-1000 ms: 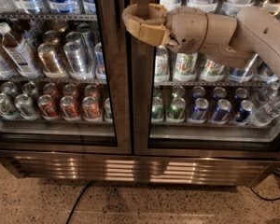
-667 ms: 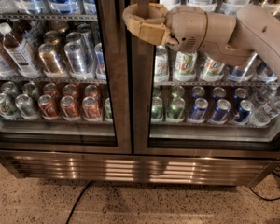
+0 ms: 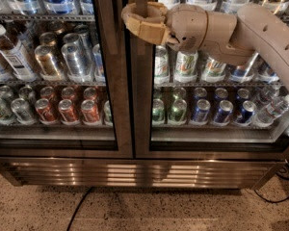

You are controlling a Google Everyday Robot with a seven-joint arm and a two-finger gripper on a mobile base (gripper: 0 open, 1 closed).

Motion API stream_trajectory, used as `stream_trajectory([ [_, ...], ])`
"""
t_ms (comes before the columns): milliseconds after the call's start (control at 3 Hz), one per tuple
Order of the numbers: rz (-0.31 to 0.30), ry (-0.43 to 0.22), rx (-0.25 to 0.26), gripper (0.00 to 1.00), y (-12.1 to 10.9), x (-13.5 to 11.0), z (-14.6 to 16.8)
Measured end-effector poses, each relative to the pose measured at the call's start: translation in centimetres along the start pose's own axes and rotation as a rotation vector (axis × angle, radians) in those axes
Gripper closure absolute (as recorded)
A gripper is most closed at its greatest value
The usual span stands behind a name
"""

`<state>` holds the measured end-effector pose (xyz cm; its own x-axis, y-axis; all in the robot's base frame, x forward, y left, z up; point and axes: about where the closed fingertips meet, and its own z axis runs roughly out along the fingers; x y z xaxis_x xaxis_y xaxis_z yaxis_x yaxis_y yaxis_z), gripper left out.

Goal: Open right fridge door

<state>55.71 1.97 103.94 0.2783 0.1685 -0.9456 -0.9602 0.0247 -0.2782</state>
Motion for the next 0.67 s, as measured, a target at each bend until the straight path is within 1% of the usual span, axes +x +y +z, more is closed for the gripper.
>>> stream_trajectory([
  [333, 0.000, 0.000, 0.000, 1.00, 0.85, -0.34, 0.24],
  [667, 0.000, 0.000, 0.000, 1.00, 1.11, -0.78, 0.48],
])
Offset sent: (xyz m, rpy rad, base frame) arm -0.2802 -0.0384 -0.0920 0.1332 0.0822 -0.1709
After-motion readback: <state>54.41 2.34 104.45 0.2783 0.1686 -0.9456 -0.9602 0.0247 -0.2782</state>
